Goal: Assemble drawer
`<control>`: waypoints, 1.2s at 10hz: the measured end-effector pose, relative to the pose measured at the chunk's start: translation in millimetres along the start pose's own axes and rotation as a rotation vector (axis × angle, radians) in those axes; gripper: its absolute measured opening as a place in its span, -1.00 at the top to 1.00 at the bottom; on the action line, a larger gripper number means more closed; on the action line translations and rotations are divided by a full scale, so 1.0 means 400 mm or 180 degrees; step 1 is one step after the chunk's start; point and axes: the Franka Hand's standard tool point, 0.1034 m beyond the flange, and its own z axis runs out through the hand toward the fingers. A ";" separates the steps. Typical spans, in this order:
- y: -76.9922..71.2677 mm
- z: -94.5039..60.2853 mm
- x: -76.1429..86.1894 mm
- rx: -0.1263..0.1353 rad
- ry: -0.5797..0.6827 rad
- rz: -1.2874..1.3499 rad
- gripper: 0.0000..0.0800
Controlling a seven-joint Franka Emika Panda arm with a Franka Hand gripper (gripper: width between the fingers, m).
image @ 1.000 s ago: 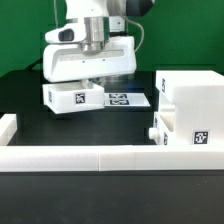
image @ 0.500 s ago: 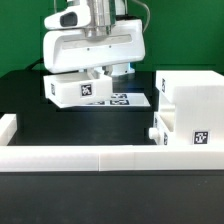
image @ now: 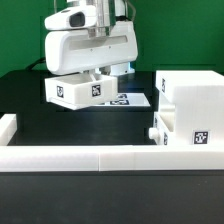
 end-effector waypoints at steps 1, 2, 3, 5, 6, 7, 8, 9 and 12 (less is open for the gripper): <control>0.006 0.009 0.008 0.0035 -0.0020 -0.0370 0.90; 0.019 0.011 0.028 0.0005 -0.0021 -0.0716 0.90; 0.023 0.011 0.037 -0.0018 -0.0033 -0.0974 0.90; 0.026 0.012 0.028 -0.0017 -0.0054 -0.1370 0.90; 0.027 0.013 0.027 -0.0016 -0.0058 -0.1497 0.90; 0.030 0.014 0.024 -0.0017 -0.0079 -0.1813 0.90; 0.044 0.017 0.022 -0.0018 -0.0103 -0.2163 0.90; 0.053 0.019 0.034 -0.0027 -0.0102 -0.2248 0.90; 0.077 0.022 0.094 -0.0028 -0.0099 -0.2366 0.90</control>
Offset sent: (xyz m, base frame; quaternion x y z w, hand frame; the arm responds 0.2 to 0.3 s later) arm 0.0000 0.0000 0.0000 0.0000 0.0000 -0.1938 0.9810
